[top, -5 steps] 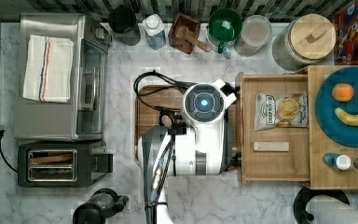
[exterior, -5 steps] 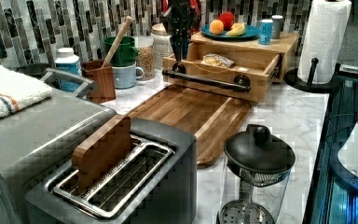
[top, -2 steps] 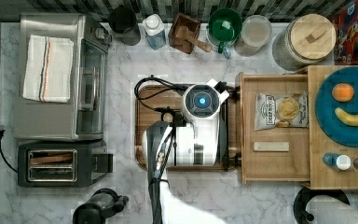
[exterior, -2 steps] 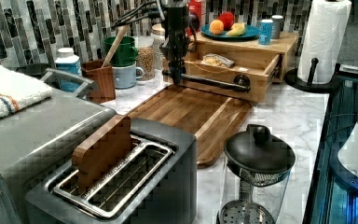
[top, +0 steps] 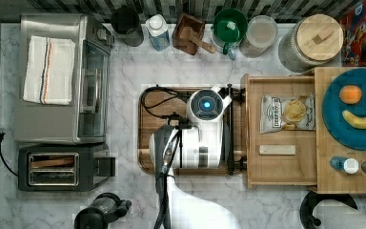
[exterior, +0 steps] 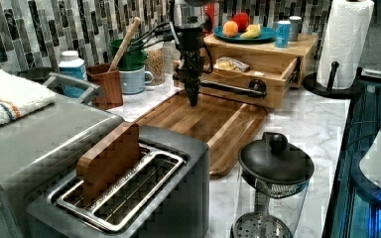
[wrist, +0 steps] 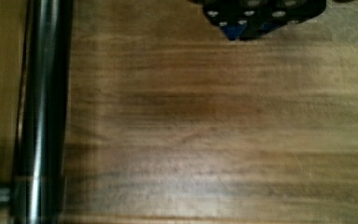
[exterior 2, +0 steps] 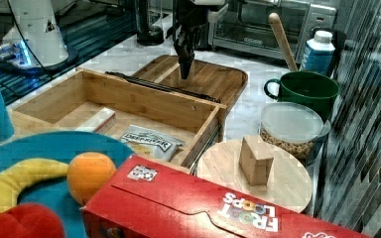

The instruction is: Close the drawer.

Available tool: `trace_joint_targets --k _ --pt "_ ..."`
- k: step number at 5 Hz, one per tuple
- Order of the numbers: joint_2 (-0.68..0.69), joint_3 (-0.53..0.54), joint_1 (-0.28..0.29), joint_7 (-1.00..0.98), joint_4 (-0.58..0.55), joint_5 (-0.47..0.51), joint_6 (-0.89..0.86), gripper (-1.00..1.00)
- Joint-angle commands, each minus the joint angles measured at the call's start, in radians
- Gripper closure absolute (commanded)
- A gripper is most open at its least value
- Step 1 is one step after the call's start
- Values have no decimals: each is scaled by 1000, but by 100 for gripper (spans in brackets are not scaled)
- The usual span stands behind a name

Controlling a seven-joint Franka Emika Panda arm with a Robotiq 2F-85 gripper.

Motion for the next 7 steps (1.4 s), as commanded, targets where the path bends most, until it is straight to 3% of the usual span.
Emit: trace_joint_targets --k 1,5,6,7 --pt "-23 -29 -63 -171 19 -55 2 100" --pt "-14 -115 -168 -346 109 -38 -67 100" --pt "-5 -145 -204 -381 138 -42 -46 100" --pt "66 -166 -266 -539 207 -1 -23 100"
